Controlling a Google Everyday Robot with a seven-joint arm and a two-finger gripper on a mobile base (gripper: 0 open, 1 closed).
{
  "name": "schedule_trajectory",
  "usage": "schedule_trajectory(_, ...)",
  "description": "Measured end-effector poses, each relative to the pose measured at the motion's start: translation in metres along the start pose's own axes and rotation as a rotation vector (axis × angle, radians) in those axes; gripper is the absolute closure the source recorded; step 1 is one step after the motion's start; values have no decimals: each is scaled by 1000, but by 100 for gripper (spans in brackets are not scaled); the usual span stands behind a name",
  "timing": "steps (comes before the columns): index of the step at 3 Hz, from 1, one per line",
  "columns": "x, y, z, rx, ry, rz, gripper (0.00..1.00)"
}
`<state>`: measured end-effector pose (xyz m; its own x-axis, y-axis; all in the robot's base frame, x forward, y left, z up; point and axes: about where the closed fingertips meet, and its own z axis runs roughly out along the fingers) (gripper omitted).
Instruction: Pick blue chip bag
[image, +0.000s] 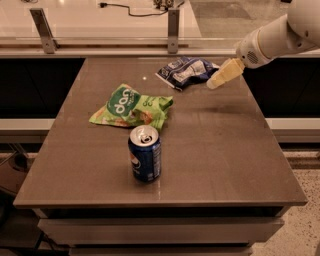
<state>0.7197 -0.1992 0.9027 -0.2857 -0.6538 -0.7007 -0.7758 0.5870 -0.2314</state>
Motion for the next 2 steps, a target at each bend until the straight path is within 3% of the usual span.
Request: schedule_trajectory(2,-24,-17,36,-19,-94,11,0)
